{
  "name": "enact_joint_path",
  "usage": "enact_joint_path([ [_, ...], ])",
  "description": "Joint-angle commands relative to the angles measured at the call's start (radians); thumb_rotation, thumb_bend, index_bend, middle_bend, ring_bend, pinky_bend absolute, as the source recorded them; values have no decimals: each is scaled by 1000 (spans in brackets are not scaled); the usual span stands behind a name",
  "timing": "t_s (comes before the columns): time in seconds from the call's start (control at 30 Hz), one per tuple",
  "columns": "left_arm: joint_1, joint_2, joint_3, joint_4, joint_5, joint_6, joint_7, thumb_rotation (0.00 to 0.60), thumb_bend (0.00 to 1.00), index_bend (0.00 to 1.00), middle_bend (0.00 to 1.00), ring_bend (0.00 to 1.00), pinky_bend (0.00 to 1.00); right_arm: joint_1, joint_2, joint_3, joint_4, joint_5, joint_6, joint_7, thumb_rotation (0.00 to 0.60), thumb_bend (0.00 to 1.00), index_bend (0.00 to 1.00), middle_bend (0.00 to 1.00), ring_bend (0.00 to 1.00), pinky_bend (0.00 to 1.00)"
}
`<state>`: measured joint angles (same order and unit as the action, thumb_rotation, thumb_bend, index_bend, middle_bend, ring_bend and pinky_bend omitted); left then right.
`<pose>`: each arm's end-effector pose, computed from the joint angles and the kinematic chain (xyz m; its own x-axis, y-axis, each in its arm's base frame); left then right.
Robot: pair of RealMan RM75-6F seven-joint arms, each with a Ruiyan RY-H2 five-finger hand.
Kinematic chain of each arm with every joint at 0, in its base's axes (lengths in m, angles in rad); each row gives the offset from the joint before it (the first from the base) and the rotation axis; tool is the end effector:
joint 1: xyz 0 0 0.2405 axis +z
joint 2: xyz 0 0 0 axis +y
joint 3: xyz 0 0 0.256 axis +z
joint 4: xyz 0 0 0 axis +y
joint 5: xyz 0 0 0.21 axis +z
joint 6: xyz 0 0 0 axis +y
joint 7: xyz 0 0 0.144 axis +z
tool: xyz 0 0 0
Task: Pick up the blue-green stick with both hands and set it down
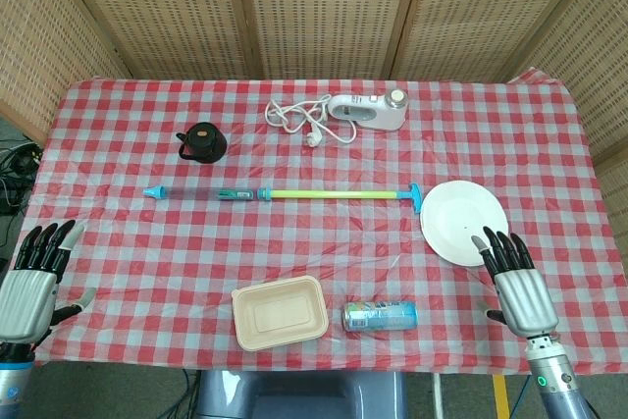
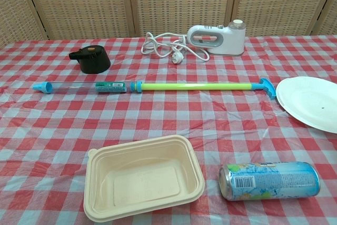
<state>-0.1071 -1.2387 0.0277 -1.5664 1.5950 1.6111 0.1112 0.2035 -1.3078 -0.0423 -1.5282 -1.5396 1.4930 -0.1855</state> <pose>-0.2909 0.1702 0.1264 0.4278 -0.0613 0.9018 0.8939 -0.1190 -0.4322 -0.2859 -0.1958 0.0918 0.4824 -0.0261 0.8755 -0.8650 -0.1716 0.4715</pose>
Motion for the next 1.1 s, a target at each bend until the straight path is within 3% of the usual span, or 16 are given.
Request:
enact_joint_path([
  [0.03,0,-1,-1,0,-1,-7,2,600,207,0,0,0,0,-2,1,3,-1,-1,-4,1,600,155,0,0,0,0],
  [0.63,10,16,-11,-20,-1,-27,-3,600,207,0,0,0,0,-7,0,24,-22,-24,-27,-1,600,152,0,0,0,0],
  [0.9,13,28,-32,-36,-42,-48,12,600,207,0,0,0,0,64,1,113,-92,9,-90,-83,600,152,5,13,1,0],
  [1.0,13,31,-38,-41,-50,-52,15,600,207,0,0,0,0,111,-10,165,-126,57,-141,-148,600,153,68,219,157,3],
  [1.07,12,32,-44,-45,-53,-53,15,600,207,0,0,0,0,148,-31,202,-136,94,-178,-193,600,157,128,434,382,58],
  [1.1,11,32,-46,-46,-53,-53,16,600,206,0,0,0,0,164,-43,215,-133,109,-193,-214,600,159,143,488,438,89],
])
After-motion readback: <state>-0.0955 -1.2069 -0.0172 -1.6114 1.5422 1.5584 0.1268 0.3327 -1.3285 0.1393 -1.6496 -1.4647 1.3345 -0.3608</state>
